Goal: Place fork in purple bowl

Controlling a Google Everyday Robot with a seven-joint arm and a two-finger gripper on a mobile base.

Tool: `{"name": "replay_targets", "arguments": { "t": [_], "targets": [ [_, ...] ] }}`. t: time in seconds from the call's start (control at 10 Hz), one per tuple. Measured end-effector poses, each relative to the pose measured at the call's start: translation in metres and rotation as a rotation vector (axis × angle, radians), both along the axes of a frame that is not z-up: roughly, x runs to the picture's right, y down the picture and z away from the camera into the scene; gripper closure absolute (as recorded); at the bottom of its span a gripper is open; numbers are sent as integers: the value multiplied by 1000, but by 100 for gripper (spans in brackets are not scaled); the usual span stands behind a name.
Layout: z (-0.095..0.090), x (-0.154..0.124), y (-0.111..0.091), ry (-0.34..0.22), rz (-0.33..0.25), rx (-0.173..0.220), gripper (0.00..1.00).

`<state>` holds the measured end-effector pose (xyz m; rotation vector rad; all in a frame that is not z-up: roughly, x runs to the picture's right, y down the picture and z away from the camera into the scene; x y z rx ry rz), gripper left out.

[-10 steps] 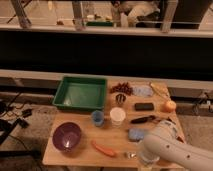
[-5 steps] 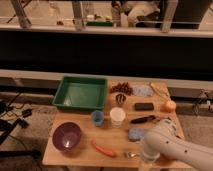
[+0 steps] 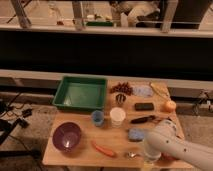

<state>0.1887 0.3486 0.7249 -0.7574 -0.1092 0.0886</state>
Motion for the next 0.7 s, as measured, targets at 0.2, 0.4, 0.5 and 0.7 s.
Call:
{"name": "replay_targets", "arguments": {
  "t": [0.2,0.4,0.5,0.7],
  "targets": [
    [4,2,2,5,-5,-3,20],
    [7,2,5,8,-11,-5,20],
    [7,3,5,9,-13,-5,20],
    [5,5,5,13,-12,-3,20]
  ]
}}
